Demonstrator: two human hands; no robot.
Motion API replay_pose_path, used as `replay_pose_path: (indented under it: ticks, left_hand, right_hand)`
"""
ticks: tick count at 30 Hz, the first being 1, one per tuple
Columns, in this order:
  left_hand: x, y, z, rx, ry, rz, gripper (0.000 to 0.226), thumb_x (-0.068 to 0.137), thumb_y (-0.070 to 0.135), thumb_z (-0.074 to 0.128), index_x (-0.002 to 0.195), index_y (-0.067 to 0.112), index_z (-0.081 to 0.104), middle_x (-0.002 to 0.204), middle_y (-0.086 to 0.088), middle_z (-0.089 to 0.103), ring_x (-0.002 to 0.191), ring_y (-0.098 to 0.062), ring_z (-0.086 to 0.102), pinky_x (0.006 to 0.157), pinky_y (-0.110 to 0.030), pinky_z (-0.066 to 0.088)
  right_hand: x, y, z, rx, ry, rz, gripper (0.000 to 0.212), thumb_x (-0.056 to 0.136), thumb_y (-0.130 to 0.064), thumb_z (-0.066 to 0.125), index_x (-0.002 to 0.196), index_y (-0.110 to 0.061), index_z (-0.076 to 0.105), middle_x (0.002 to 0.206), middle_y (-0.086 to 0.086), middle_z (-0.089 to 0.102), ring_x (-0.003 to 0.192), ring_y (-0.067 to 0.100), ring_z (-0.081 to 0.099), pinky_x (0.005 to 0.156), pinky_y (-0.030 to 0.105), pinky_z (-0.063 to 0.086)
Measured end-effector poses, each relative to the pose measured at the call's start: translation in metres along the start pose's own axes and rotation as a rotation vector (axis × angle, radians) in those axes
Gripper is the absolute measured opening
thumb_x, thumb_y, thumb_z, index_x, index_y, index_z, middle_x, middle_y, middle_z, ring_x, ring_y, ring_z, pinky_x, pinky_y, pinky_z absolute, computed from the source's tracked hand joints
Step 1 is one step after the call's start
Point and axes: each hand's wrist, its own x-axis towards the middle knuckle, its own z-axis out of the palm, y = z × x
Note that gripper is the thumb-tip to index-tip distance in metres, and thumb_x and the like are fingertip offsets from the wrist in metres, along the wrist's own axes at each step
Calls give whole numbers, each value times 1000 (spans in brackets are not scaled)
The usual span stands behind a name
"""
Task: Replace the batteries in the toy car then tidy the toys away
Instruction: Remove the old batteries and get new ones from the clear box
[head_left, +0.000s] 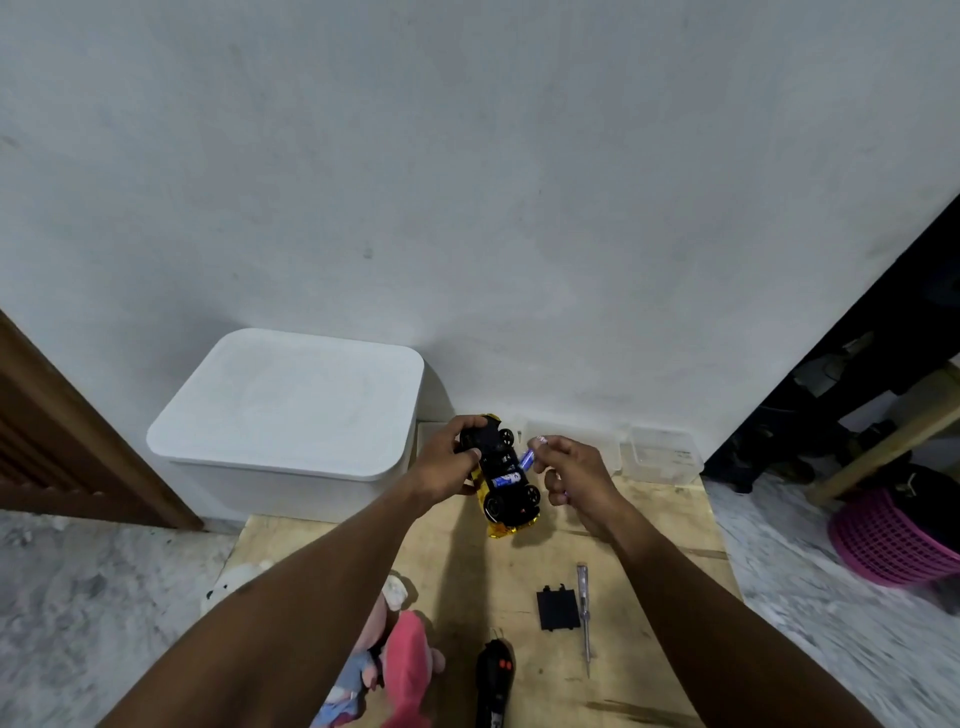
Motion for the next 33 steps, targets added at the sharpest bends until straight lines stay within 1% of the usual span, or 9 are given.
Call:
replay_pose_path:
  ticks: [5,7,11,13,16,18,23,28,33]
  left_hand:
    - [0,-2,4,-12,8,5,42,98,-3,44,124,27,56,111,-9,58,88,-21,61,59,-29,55]
    - [0,-3,7,-20,16,1,42,97,-3,44,124,27,56,109,-7,59,87,-19,61,62,-31,57]
    - [-1,-3,9,-30,35,-1,42,97,-3,45,122,29,56,116,-9,59,94,-24,62,63,-32,59]
    - [-1,-3,11,-26,54,3,41,97,-2,45,120,30,56,120,-9,59,95,-24,62,60,-30,56]
    - [1,-1,13,-11,84,23,40,98,-1,46,119,32,55,120,-8,59,94,-23,62,59,-29,55]
    - [1,-2,14,-7,101,37,40,98,-1,45,120,30,55,116,-6,59,91,-20,62,62,-32,57]
    - [3,-4,14,20,140,95,40,98,-2,46,127,24,54,107,1,57,92,-19,60,78,-46,59]
    - [2,-10,14,51,153,138,42,97,-1,49,126,28,56,110,4,57,104,-21,59,86,-50,59]
    - [1,-11,15,56,164,149,41,96,1,51,125,30,57,113,0,57,107,-24,60,81,-48,61]
  right_hand:
    - [3,-1,2,198,136,98,16,88,-10,51,75,-5,58,66,12,56,52,23,52,50,28,45]
    - [2,0,3,216,141,140,12,84,-7,48,75,-5,55,61,10,51,47,23,47,47,26,40]
    - [0,2,4,-63,195,154,7,82,-9,57,80,-5,63,56,1,40,42,14,29,42,20,23]
    - [1,6,6,-278,202,72,11,83,-15,65,86,-8,73,62,-2,52,47,13,39,42,20,29]
    - [2,15,11,-565,169,-95,24,83,-26,74,106,-18,77,86,-5,70,75,12,63,65,24,53]
    - [2,19,14,-637,174,-130,30,85,-29,72,114,-20,75,99,2,75,88,15,69,82,29,57]
    - [-1,23,23,-682,210,-220,28,90,-29,67,116,-21,74,115,2,74,102,16,70,90,33,57]
    - [1,23,30,-577,254,-186,19,88,-22,69,103,-17,78,103,4,76,95,17,71,85,30,57]
    - [3,25,32,-340,258,-71,15,88,-25,72,95,-13,74,90,-4,70,94,18,70,87,36,59]
